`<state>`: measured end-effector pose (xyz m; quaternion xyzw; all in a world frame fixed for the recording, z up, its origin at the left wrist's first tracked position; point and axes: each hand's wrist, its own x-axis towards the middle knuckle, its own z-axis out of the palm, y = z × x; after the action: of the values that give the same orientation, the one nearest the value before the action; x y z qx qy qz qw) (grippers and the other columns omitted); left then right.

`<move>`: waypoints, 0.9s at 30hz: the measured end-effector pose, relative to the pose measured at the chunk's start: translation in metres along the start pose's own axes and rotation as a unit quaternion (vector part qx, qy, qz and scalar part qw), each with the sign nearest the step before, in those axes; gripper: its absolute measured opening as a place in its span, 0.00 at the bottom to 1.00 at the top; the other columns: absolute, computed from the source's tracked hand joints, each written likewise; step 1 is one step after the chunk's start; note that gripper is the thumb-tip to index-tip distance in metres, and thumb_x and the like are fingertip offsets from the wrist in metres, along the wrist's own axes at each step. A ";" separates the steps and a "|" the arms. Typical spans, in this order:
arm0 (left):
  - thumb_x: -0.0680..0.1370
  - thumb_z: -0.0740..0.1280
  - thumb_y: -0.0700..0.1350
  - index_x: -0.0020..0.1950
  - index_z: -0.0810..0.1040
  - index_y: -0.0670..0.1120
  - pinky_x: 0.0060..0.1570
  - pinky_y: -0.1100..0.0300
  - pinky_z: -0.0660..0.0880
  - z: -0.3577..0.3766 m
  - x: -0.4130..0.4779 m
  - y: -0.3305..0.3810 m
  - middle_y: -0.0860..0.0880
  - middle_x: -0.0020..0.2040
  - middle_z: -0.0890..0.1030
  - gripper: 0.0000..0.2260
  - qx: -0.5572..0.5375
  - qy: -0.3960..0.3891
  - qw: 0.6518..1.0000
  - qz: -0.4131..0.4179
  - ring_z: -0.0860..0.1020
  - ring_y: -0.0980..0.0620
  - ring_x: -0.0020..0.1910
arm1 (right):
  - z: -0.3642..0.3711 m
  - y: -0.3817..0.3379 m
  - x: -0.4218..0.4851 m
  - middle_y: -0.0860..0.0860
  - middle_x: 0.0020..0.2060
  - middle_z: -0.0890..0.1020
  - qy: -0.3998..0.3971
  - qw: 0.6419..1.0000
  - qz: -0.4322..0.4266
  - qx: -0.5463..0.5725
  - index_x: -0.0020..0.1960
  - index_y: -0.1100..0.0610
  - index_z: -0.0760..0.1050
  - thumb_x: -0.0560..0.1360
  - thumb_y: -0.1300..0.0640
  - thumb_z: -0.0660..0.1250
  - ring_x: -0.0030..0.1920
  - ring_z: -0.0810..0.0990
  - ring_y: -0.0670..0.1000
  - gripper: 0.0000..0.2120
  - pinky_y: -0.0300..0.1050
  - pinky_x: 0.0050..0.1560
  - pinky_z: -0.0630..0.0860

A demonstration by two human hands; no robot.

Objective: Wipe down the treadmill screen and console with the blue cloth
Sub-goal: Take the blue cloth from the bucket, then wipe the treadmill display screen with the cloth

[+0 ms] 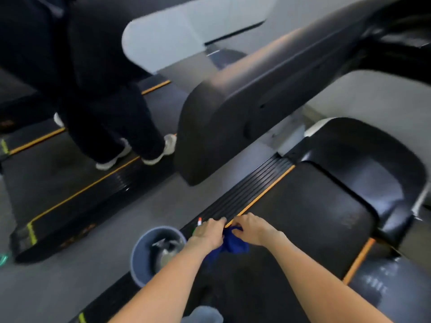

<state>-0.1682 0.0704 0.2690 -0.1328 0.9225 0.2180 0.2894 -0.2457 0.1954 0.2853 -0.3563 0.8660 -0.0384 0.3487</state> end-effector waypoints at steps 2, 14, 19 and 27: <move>0.79 0.59 0.43 0.62 0.67 0.47 0.52 0.46 0.72 -0.048 -0.004 0.051 0.39 0.58 0.76 0.12 0.014 0.015 0.999 0.050 0.75 0.36 0.58 | -0.064 0.016 -0.043 0.55 0.49 0.81 0.034 0.999 0.033 0.001 0.54 0.56 0.77 0.76 0.53 0.60 0.46 0.78 0.55 0.12 0.50 0.46 0.75; 0.75 0.60 0.39 0.55 0.75 0.44 0.51 0.54 0.74 -0.342 -0.036 0.364 0.41 0.56 0.78 0.10 -0.016 0.152 0.953 0.261 0.76 0.41 0.56 | -0.368 0.092 -0.240 0.60 0.47 0.81 0.365 0.895 0.213 0.140 0.45 0.62 0.75 0.77 0.50 0.60 0.47 0.77 0.59 0.15 0.47 0.44 0.69; 0.75 0.62 0.38 0.55 0.79 0.41 0.56 0.51 0.76 -0.417 -0.054 0.454 0.41 0.55 0.80 0.11 -0.087 0.196 0.939 0.268 0.78 0.41 0.55 | -0.440 0.114 -0.291 0.58 0.57 0.77 0.402 0.858 0.183 0.264 0.64 0.63 0.61 0.75 0.49 0.66 0.57 0.75 0.56 0.26 0.46 0.49 0.69; 0.69 0.64 0.40 0.46 0.75 0.44 0.50 0.55 0.76 -0.477 -0.043 0.584 0.44 0.49 0.78 0.07 -0.295 0.162 0.882 0.330 0.76 0.44 0.51 | -0.537 0.204 -0.334 0.56 0.53 0.77 0.544 0.790 0.163 0.233 0.57 0.60 0.61 0.70 0.52 0.73 0.51 0.78 0.55 0.26 0.50 0.50 0.77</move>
<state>-0.5776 0.3551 0.8368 0.0668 0.8401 0.5383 -0.0058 -0.5368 0.4647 0.8184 -0.0383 0.9224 -0.3694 -0.1062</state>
